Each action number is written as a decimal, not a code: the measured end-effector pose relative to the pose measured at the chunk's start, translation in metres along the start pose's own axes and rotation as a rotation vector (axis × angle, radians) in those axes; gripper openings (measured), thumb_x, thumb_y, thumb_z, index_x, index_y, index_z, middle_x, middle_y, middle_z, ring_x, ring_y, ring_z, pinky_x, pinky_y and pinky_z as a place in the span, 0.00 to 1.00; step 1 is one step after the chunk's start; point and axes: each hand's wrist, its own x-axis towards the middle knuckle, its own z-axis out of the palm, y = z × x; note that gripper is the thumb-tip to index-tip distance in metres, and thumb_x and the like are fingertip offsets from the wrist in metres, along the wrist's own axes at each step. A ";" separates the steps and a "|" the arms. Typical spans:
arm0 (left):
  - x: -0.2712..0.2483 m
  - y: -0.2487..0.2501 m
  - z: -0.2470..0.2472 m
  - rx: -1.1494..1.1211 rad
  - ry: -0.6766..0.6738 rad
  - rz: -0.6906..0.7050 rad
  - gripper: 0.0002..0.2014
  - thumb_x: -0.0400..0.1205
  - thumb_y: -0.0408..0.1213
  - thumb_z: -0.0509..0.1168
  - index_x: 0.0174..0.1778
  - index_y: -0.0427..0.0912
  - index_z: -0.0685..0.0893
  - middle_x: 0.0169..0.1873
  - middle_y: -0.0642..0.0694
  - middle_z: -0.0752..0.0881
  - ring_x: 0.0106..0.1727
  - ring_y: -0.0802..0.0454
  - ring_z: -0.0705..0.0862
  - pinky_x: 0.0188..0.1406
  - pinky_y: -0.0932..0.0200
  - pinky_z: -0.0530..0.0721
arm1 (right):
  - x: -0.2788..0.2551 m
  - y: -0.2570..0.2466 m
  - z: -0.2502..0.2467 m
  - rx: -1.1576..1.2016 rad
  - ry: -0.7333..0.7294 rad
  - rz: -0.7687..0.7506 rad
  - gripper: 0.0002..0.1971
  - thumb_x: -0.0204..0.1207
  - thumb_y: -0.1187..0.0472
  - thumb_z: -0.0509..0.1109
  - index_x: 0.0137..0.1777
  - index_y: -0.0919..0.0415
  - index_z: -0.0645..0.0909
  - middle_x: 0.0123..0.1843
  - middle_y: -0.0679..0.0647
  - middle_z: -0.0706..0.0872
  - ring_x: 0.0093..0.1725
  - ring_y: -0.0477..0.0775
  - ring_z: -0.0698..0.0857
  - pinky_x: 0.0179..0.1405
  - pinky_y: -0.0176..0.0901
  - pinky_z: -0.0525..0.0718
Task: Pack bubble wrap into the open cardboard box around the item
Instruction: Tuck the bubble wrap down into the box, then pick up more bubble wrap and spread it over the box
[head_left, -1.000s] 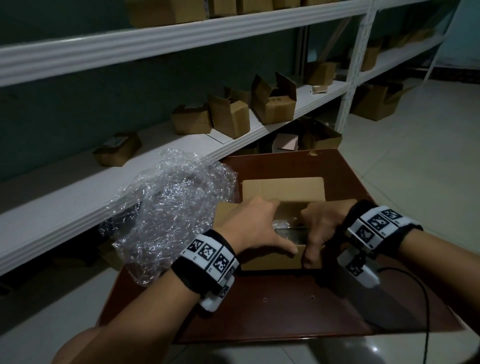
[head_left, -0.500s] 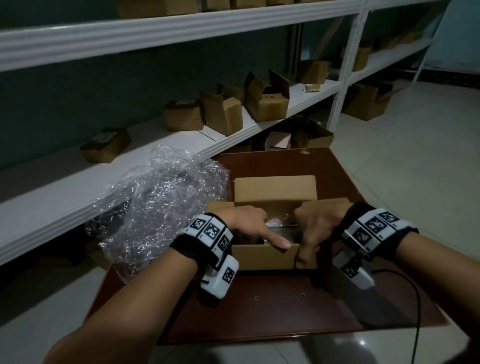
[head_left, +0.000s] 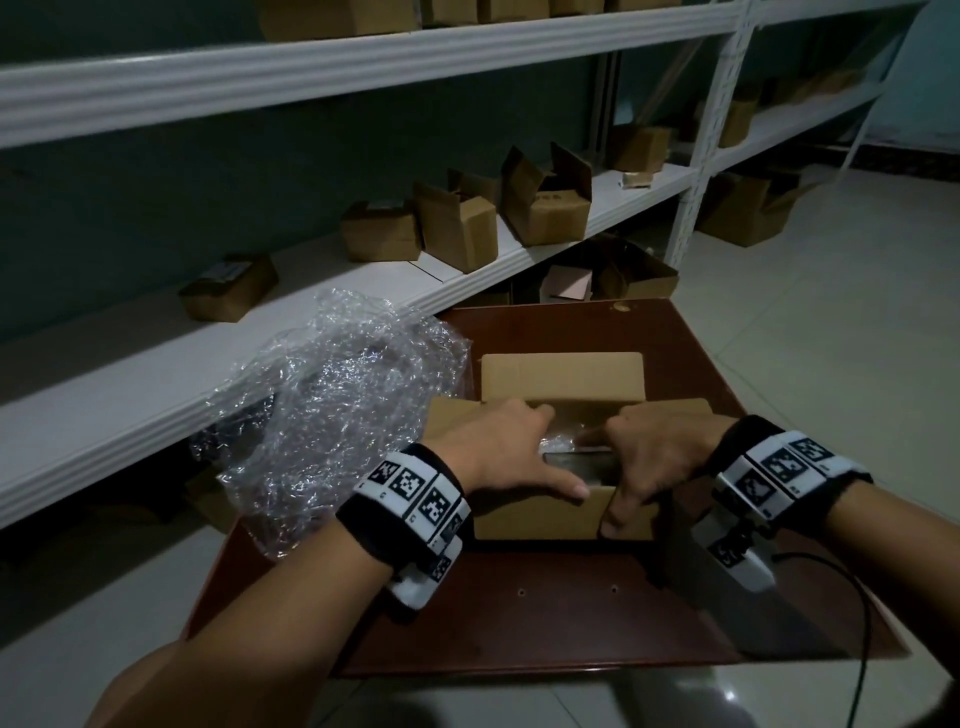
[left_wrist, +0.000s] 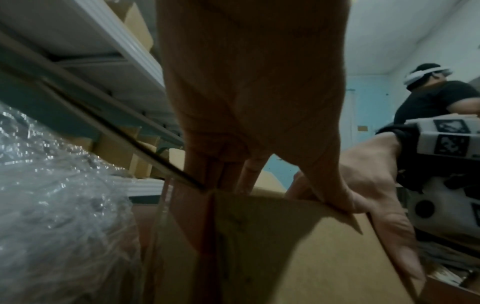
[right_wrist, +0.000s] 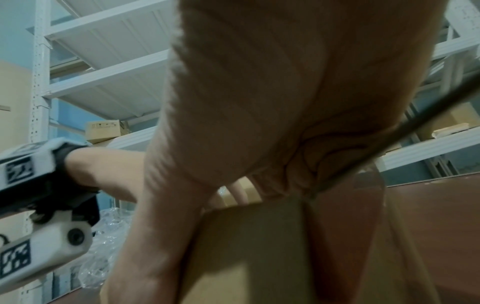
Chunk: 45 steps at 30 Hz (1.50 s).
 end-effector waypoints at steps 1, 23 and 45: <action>-0.003 0.001 0.000 0.024 0.043 0.017 0.43 0.67 0.77 0.73 0.64 0.44 0.78 0.50 0.47 0.84 0.47 0.48 0.85 0.47 0.47 0.90 | 0.000 0.000 0.000 0.010 -0.007 0.002 0.43 0.42 0.21 0.81 0.49 0.54 0.89 0.36 0.49 0.92 0.36 0.49 0.90 0.35 0.43 0.88; -0.069 -0.147 -0.061 -0.113 0.177 -0.881 0.52 0.67 0.43 0.88 0.82 0.35 0.64 0.74 0.32 0.80 0.74 0.32 0.80 0.69 0.38 0.83 | -0.014 0.015 -0.007 0.165 0.517 -0.281 0.20 0.80 0.35 0.68 0.59 0.47 0.89 0.47 0.41 0.91 0.45 0.37 0.88 0.45 0.40 0.89; -0.068 -0.160 -0.064 -0.218 0.462 -0.850 0.15 0.75 0.35 0.82 0.54 0.38 0.87 0.56 0.36 0.89 0.57 0.38 0.86 0.57 0.45 0.85 | -0.009 0.017 0.001 0.121 0.562 -0.316 0.12 0.84 0.43 0.68 0.55 0.46 0.90 0.42 0.36 0.88 0.41 0.33 0.85 0.38 0.28 0.77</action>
